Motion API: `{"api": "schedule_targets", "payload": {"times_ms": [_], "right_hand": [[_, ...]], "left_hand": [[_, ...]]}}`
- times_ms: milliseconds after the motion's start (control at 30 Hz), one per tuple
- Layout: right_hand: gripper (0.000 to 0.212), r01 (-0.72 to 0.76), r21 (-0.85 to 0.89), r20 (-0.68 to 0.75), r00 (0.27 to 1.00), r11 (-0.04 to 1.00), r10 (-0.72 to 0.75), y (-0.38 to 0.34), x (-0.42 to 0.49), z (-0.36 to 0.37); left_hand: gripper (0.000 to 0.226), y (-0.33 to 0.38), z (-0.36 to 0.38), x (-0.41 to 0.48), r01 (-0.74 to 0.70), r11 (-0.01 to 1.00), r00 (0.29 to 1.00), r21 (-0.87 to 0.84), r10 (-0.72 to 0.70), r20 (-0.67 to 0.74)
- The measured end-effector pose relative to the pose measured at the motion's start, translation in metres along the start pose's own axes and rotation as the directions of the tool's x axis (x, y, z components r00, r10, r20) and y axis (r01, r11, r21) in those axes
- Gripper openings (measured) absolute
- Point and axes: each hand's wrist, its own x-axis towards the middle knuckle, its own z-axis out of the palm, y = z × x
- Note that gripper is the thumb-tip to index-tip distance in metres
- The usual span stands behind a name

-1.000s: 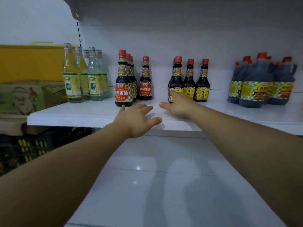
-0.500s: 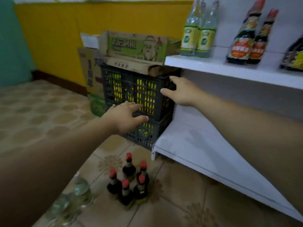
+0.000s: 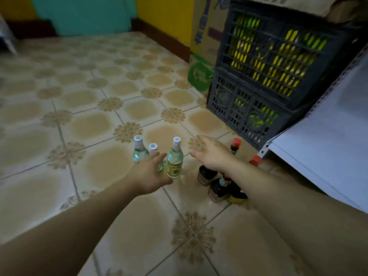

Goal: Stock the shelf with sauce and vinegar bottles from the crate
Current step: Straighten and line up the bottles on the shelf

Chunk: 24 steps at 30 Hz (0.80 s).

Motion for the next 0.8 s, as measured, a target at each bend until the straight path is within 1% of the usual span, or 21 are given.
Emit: {"api": "schedule_targets", "payload": {"times_ms": [67, 133, 233, 300, 367, 433, 500, 567, 667, 733, 800], "right_hand": [[0.075, 0.068, 0.044, 0.032, 0.997, 0.997, -0.070, -0.014, 0.011, 0.031], [0.074, 0.121, 0.077, 0.060, 0.990, 0.990, -0.125, -0.028, 0.021, 0.061], [0.072, 0.158, 0.095, 0.073, 0.984, 0.983, -0.165, -0.046, 0.038, 0.099], [0.074, 0.140, 0.140, 0.050, 0.988, 0.980, -0.149, -0.057, 0.051, 0.115], [0.079, 0.103, 0.187, 0.045, 0.993, 0.977, -0.113, -0.067, 0.067, 0.126], [0.078, 0.056, 0.217, 0.053, 0.996, 0.974, -0.069, -0.074, 0.079, 0.135], [0.063, 0.009, 0.216, 0.023, 1.000, 0.976, -0.015, -0.078, 0.087, 0.142], [0.047, 0.000, 0.170, -0.018, 1.000, 0.985, 0.003, -0.079, 0.083, 0.146], [0.033, 0.054, 0.165, -0.032, 0.998, 0.985, -0.050, -0.070, 0.064, 0.145], [0.026, 0.114, 0.226, -0.065, 0.993, 0.968, -0.101, -0.064, 0.049, 0.131], [0.020, 0.192, 0.280, -0.116, 0.979, 0.941, -0.165, -0.067, 0.035, 0.106]], "left_hand": [[0.090, -0.025, 0.006, -0.006, 0.067, 0.996, 0.996, -0.062, -0.070, -0.048], [0.091, -0.047, 0.011, -0.009, 0.125, 0.988, 0.989, -0.096, -0.132, -0.064], [0.090, -0.070, 0.022, -0.012, 0.183, 0.967, 0.977, -0.176, -0.198, -0.075], [0.089, -0.081, 0.030, -0.016, 0.207, 0.949, 0.971, -0.239, -0.230, -0.070], [0.088, -0.090, 0.039, -0.020, 0.234, 0.930, 0.965, -0.283, -0.257, -0.050], [0.088, -0.098, 0.047, -0.024, 0.258, 0.913, 0.962, -0.316, -0.274, -0.009], [0.090, -0.104, 0.050, -0.026, 0.274, 0.908, 0.959, -0.317, -0.281, 0.024], [0.091, -0.110, 0.047, -0.027, 0.276, 0.906, 0.959, -0.321, -0.280, 0.033], [0.093, -0.114, 0.044, -0.026, 0.265, 0.906, 0.963, -0.331, -0.264, 0.047], [0.097, -0.111, 0.042, -0.024, 0.239, 0.910, 0.970, -0.338, -0.238, 0.045], [0.102, -0.103, 0.040, -0.021, 0.180, 0.912, 0.983, -0.368, -0.181, 0.032]]}}
